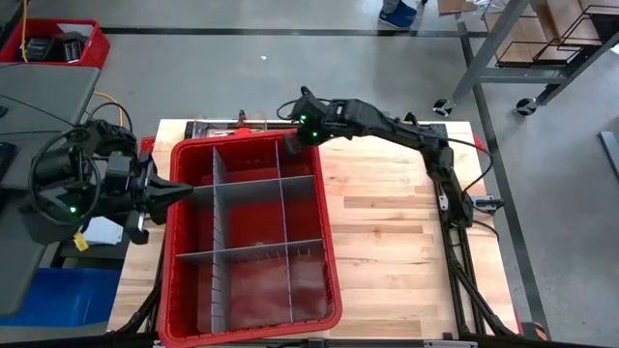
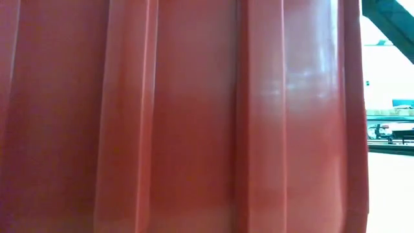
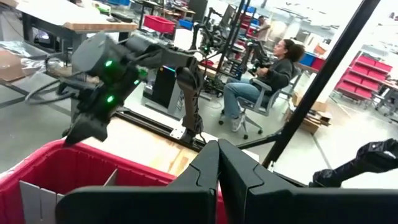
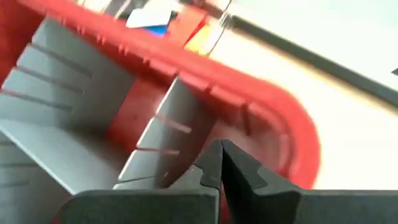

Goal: Sort blocks
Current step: Move the transparent bin from the top left to the bottom left

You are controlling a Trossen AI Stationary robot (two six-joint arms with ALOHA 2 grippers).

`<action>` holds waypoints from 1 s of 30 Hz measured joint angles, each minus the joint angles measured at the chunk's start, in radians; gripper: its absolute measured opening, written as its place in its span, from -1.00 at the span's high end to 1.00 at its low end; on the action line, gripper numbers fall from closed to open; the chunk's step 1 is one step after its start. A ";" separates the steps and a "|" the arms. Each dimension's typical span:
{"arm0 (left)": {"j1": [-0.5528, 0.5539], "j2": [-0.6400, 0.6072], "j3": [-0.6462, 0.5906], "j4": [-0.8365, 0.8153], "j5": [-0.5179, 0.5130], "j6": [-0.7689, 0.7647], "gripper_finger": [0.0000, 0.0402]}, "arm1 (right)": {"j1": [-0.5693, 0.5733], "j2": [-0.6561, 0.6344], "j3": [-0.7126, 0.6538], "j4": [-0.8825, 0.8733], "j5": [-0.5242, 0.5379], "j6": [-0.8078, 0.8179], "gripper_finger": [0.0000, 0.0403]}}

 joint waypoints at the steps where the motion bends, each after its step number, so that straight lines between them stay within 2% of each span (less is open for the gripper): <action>1: 0.000 0.005 0.000 0.006 -0.003 0.000 1.00 | -0.006 0.010 0.000 0.000 -0.023 -0.001 1.00; 5: -0.001 0.035 0.000 0.011 -0.010 -0.023 1.00 | -0.002 0.069 0.000 -0.024 -0.127 0.015 1.00; 8: 0.000 0.053 0.000 0.011 -0.010 -0.048 1.00 | 0.022 0.113 0.000 -0.068 -0.119 -0.002 1.00; 12: 0.000 0.062 0.000 0.012 -0.009 -0.071 1.00 | 0.038 0.122 0.005 -0.205 -0.044 -0.049 1.00; 16: -0.001 0.060 0.000 0.011 -0.010 -0.077 1.00 | 0.003 0.119 0.000 -0.395 0.093 -0.115 1.00; 18: 0.000 0.055 0.000 0.011 -0.012 -0.077 1.00 | -0.022 0.112 -0.001 -0.478 0.124 -0.148 1.00; 21: -0.001 0.051 0.000 0.011 -0.014 -0.077 1.00 | -0.057 0.089 -0.001 -0.481 0.132 -0.215 1.00; 25: -0.001 0.050 0.000 0.010 -0.014 -0.078 1.00 | -0.107 0.066 -0.001 -0.467 0.211 -0.230 1.00; 30: 0.000 0.049 0.000 0.009 -0.009 -0.078 1.00 | -0.159 0.014 -0.001 -0.472 0.182 -0.202 1.00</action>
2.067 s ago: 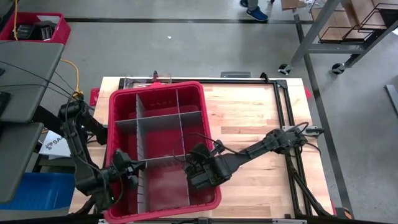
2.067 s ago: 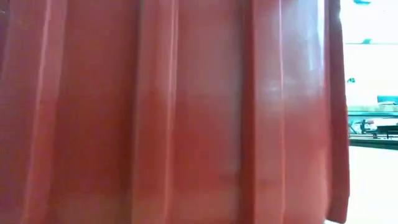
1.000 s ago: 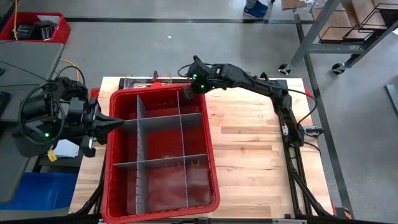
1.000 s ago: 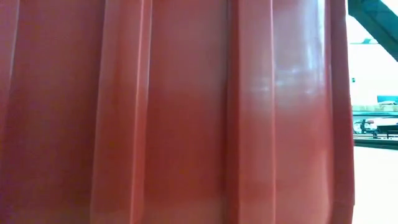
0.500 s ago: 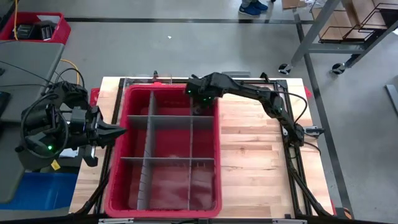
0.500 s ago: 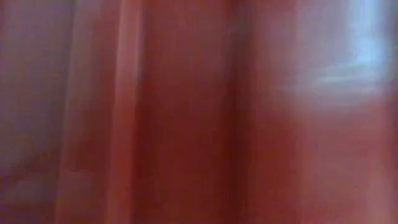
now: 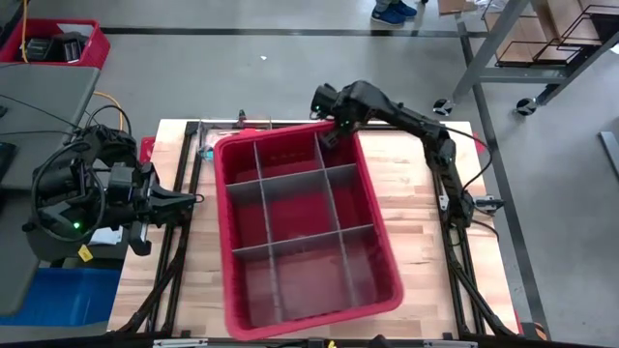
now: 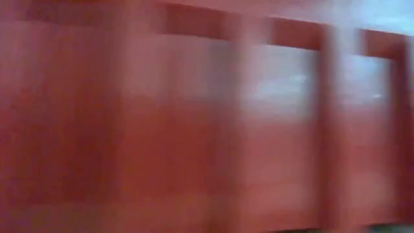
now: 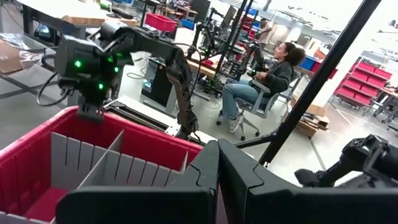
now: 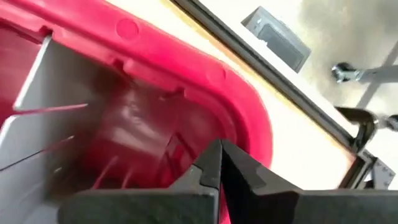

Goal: Sort blocks
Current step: Move the transparent bin from the top left to the bottom left

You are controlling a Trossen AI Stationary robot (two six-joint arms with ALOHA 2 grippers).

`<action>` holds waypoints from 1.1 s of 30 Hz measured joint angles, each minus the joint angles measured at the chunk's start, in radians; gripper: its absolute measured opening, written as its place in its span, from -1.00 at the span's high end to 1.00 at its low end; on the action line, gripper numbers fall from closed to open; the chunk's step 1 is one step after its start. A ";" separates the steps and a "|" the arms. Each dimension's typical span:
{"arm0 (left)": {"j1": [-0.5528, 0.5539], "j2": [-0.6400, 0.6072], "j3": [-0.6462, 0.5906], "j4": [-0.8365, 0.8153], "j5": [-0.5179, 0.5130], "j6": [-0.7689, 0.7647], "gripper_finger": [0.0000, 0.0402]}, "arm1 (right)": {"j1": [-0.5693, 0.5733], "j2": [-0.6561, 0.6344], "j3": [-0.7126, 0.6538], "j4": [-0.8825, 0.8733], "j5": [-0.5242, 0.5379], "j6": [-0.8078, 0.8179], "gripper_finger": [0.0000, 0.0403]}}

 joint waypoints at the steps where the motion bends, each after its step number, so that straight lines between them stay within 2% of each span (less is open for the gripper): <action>1: 0.000 -0.001 0.000 -0.001 0.001 0.000 1.00 | -0.005 -0.006 0.000 -0.001 -0.017 0.000 1.00; 5: 0.000 -0.007 0.000 -0.004 0.001 0.000 1.00 | -0.003 -0.028 0.000 0.001 -0.012 0.011 1.00; 11: 0.000 -0.018 0.001 -0.004 0.037 -0.001 1.00 | -0.028 -0.066 0.000 0.003 -0.011 0.131 1.00; 16: 0.000 -0.031 0.001 -0.003 0.045 0.041 1.00 | -0.042 -0.126 0.000 0.003 -0.017 0.171 1.00; 21: 0.020 -0.077 0.001 -0.003 -0.024 0.134 0.99 | -0.042 -0.220 0.000 0.018 -0.044 0.176 1.00; 26: 0.167 -0.159 0.001 -0.004 -0.026 0.262 0.81 | -0.015 -0.286 0.001 0.017 -0.087 0.190 1.00; 33: 0.439 -0.257 0.002 0.003 -0.032 0.393 0.31 | 0.025 -0.316 0.001 0.010 -0.093 0.120 1.00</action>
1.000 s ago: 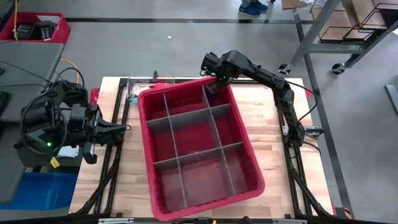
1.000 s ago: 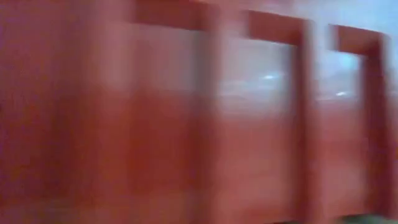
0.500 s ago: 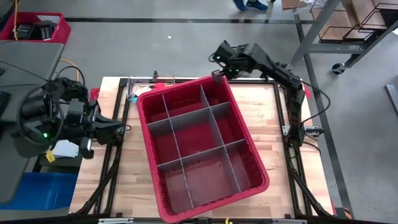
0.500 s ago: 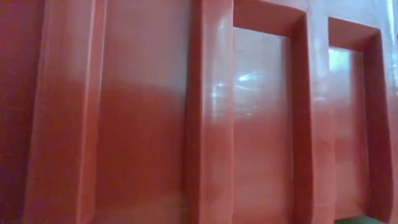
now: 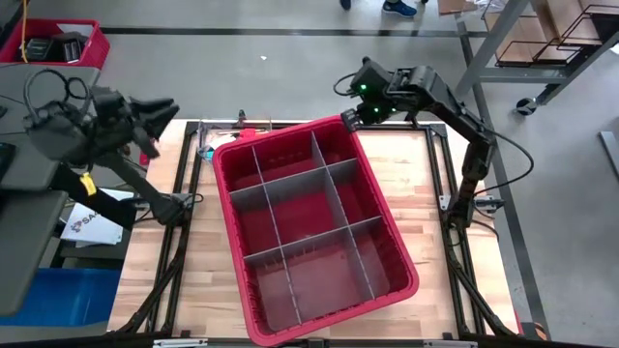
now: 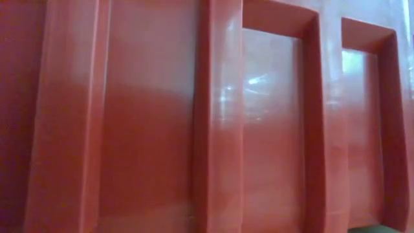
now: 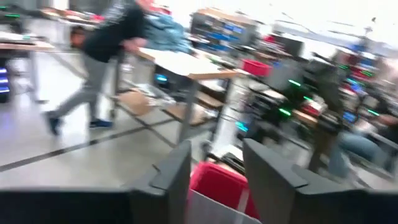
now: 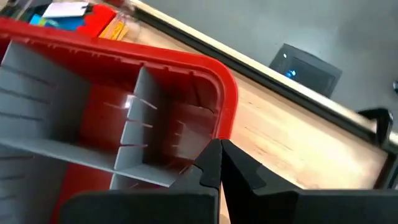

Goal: Sort blocks
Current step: Move the transparent bin from the top left to the bottom left

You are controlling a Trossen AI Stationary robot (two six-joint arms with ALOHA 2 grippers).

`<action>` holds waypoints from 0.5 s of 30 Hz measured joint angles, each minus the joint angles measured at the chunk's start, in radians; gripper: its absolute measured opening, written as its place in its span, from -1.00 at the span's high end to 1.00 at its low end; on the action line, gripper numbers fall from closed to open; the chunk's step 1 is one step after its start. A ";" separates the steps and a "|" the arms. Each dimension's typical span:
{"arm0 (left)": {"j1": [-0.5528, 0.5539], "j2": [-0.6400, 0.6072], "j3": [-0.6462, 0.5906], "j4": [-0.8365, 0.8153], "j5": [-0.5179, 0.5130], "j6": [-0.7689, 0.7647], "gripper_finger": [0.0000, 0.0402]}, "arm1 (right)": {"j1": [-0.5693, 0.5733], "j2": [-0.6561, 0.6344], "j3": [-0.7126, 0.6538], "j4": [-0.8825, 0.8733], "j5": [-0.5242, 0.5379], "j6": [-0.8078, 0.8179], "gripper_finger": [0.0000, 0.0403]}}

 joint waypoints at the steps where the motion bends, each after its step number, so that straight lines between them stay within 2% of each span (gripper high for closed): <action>1: 0.035 -0.006 0.000 0.011 0.006 0.011 0.24 | 0.003 0.000 0.000 0.007 -0.007 -0.024 1.00; 5: 0.169 0.015 0.000 0.146 0.161 0.128 0.04 | 0.006 0.000 0.000 0.064 -0.050 -0.135 1.00; 11: 0.423 0.196 0.000 0.576 0.536 0.461 0.00 | -0.014 0.001 0.000 0.199 -0.155 -0.264 1.00; 13: 0.529 0.263 -0.001 0.642 0.576 0.555 -0.01 | -0.017 0.001 0.000 0.217 -0.188 -0.293 1.00; 15: 0.654 0.311 0.005 0.608 0.586 0.575 -0.01 | -0.017 0.001 0.000 0.217 -0.202 -0.318 1.00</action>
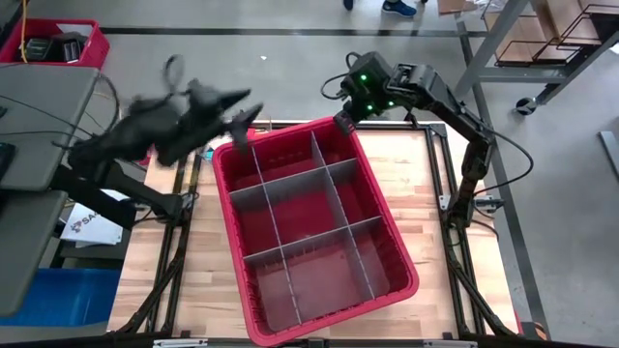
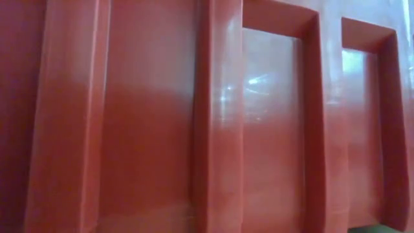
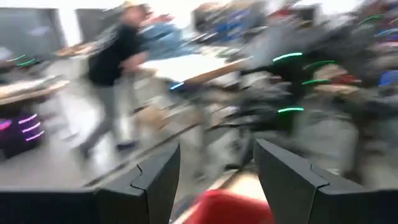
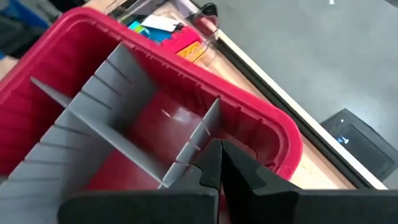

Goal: Sort blocks
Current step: Move the transparent bin from the top left to the bottom left

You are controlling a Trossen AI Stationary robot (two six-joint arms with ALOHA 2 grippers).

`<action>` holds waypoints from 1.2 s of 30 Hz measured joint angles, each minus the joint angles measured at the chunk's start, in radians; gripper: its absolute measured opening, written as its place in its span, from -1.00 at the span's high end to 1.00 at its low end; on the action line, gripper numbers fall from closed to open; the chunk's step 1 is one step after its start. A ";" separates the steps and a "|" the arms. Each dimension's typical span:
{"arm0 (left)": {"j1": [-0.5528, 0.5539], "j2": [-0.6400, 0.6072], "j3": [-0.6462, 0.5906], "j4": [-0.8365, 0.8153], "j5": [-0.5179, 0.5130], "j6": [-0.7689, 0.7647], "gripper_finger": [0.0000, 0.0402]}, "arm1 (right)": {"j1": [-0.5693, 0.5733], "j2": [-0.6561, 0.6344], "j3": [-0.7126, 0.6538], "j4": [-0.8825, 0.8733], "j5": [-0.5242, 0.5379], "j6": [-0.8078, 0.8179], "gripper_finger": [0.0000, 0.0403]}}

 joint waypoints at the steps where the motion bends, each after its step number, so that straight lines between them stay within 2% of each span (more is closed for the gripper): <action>1: 0.078 0.017 0.013 -0.029 0.035 -0.034 -0.01 | 0.000 0.000 0.000 -0.002 -0.002 -0.015 1.00; 4: 0.357 0.040 0.045 -0.130 0.289 -0.193 -0.01 | 0.003 0.001 0.000 -0.007 -0.020 -0.049 1.00; 7: 0.609 0.084 0.045 -0.181 0.499 -0.252 -0.01 | 0.003 0.001 0.000 -0.007 -0.042 -0.081 1.00; 12: 0.899 0.218 0.043 -0.279 0.774 -0.253 -0.01 | 0.006 0.001 0.000 0.002 -0.049 -0.101 1.00; 14: 0.976 0.283 0.044 -0.354 0.832 -0.250 -0.01 | 0.006 0.001 0.000 0.007 -0.049 -0.098 1.00; 19: 1.101 0.414 0.042 -0.512 0.834 -0.257 -0.01 | 0.010 0.001 0.000 0.005 -0.049 -0.043 1.00; 21: 1.140 0.447 0.043 -0.614 0.785 -0.265 -0.01 | 0.012 0.001 0.000 0.001 -0.049 -0.010 1.00; 23: 1.171 0.481 0.041 -0.682 0.695 -0.267 -0.01 | 0.016 0.001 0.000 -0.001 -0.049 0.031 1.00; 25: 1.189 0.498 0.028 -0.715 0.653 -0.269 -0.01 | 0.018 0.002 0.000 0.010 -0.049 0.054 1.00; 31: 1.249 0.577 -0.023 -0.719 0.627 -0.181 -0.01 | 0.024 0.002 0.000 0.063 -0.041 0.075 1.00; 36: 1.309 0.618 -0.077 -0.778 0.625 -0.264 -0.01 | 0.033 0.003 0.000 0.072 -0.040 0.068 1.00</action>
